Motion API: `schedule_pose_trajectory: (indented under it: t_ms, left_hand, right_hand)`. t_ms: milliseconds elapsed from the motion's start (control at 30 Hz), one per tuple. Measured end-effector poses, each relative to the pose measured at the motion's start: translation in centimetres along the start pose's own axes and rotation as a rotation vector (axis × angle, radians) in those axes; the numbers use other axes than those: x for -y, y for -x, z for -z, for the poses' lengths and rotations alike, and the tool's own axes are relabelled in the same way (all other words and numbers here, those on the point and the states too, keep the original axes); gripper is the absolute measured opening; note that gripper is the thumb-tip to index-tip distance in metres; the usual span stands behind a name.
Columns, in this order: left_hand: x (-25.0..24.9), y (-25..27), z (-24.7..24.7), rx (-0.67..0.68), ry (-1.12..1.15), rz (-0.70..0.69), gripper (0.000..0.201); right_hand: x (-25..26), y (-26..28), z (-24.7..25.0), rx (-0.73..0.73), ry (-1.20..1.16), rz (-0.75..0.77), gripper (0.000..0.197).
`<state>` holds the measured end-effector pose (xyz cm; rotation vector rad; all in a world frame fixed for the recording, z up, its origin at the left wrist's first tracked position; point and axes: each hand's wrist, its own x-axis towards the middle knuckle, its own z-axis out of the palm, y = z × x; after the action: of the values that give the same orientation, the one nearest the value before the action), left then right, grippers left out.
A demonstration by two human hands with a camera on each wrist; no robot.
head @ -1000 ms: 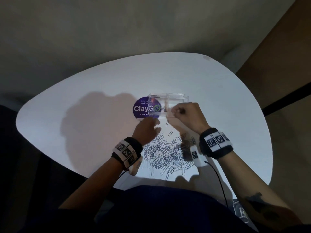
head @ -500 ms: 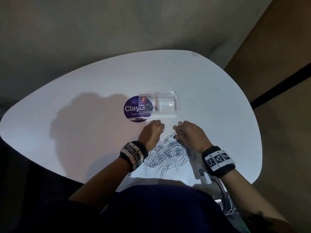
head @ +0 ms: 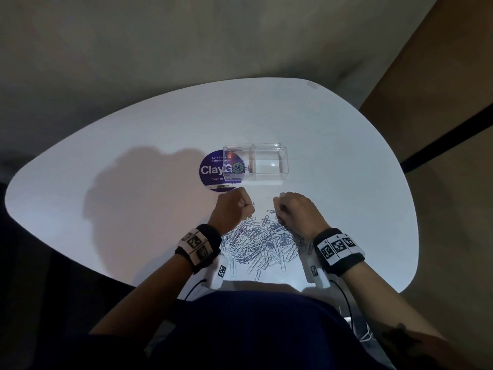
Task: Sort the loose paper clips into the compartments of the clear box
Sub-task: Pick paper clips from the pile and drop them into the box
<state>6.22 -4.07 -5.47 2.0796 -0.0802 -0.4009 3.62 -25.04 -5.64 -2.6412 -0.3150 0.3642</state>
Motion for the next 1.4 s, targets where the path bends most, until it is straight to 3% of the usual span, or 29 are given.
schedule_pose_trajectory:
  t_ms: [67,167,267,333,367,467,567,667,733,900,967,1067,1167,1233,1400]
  left_hand:
    - [-0.3,-0.2,0.3,0.054,0.211,0.151,0.013]
    - [-0.6,-0.6,0.6,0.198,0.247,0.215,0.022]
    - [-1.1,-0.9,0.2,0.216,0.272,0.281,0.015]
    - [-1.2,-1.2,-0.5,0.198,0.283,0.337,0.016]
    - [-1.3,-1.2,-0.7,0.198,0.226,0.315,0.02]
    - [-0.9,-0.5,-1.6,0.233,-0.142,0.061,0.027]
    - [-0.4,0.4,-2.4,0.248,-0.337,-0.094,0.023]
    - [-0.3,0.8,-3.0,0.219,-0.48,-0.203,0.007]
    - [-0.2,0.8,-3.0,0.195,-0.41,-0.187,0.006]
    - [-0.4,0.5,-1.1,0.229,-0.262,-0.104,0.008]
    - [-0.5,0.1,-0.2,0.239,-0.216,-0.053,0.01]
    - [-0.6,-0.3,0.9,0.268,0.01,0.141,0.011]
    - [-0.9,-0.3,1.8,0.33,0.179,0.204,0.009]
    - [-1.2,-0.3,2.0,0.354,0.258,0.218,0.011]
    - [-1.4,0.0,2.2,0.369,0.511,0.352,0.019]
  right_hand:
    - [0.0,0.1,0.3,0.008,-0.045,-0.022,0.022]
    - [-0.5,0.0,0.4,-0.027,-0.207,-0.101,0.011]
    - [-1.1,0.1,0.5,-0.061,-0.327,-0.118,0.02]
    - [-1.2,0.1,0.7,-0.08,-0.315,-0.072,0.015]
    - [-1.1,0.2,0.8,-0.08,-0.292,-0.067,0.013]
    - [-1.0,0.2,0.6,-0.06,-0.215,-0.065,0.014]
    - [-0.4,0.3,0.3,0.005,-0.092,-0.058,0.022]
    - [0.0,0.2,0.3,0.043,0.032,-0.023,0.015]
    - [0.1,0.1,0.2,0.04,0.039,0.002,0.004]
    - [0.1,-0.2,-0.2,0.066,0.006,-0.004,0.025]
    - [-0.2,0.0,-0.1,0.052,-0.142,-0.033,0.023]
    - [-0.2,0.4,0.6,-0.011,-0.422,-0.122,0.027]
    - [-0.1,0.3,1.0,-0.051,-0.604,-0.188,0.027]
    - [-0.3,-0.1,0.9,-0.024,-0.73,-0.227,0.016]
    - [1.3,-0.5,1.8,0.082,-1.135,-0.342,0.021]
